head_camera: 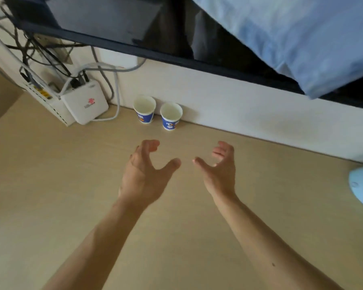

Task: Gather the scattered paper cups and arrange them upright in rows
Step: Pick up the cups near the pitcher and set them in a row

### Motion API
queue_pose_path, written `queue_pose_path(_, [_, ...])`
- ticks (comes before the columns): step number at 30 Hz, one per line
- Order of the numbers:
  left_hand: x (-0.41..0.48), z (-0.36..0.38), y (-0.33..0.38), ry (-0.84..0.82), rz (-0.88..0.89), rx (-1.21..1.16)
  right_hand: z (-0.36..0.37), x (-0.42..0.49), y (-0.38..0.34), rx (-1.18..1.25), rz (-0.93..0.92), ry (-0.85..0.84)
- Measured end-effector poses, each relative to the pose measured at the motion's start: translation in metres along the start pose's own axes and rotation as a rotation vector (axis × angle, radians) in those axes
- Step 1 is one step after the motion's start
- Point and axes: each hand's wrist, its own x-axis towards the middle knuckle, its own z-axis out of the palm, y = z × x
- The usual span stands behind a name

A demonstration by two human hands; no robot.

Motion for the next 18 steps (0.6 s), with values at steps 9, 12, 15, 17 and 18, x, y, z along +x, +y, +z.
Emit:
queue_pose_path(9, [-0.088,0.008,0.107,-0.066,0.065,-0.108,-0.159,-0.04,-0.048,0.004,-0.013,0.108])
queue_pose_path(12, [-0.116,0.021,0.131,-0.081,0.074,-0.137,-0.208,-0.048,-0.043,0.028,0.016,0.137])
queue_pose_path(15, [-0.148,0.047,0.156,-0.102,0.1,-0.139,-0.256,-0.058,-0.029,0.064,0.048,0.174])
queue_pose_path(17, [-0.169,0.071,0.168,-0.122,0.104,-0.122,-0.284,-0.064,-0.016,0.086,0.071,0.173])
queue_pose_path(18, [-0.181,0.088,0.175,-0.134,0.109,-0.105,-0.303,-0.066,-0.008,0.097,0.08,0.176])
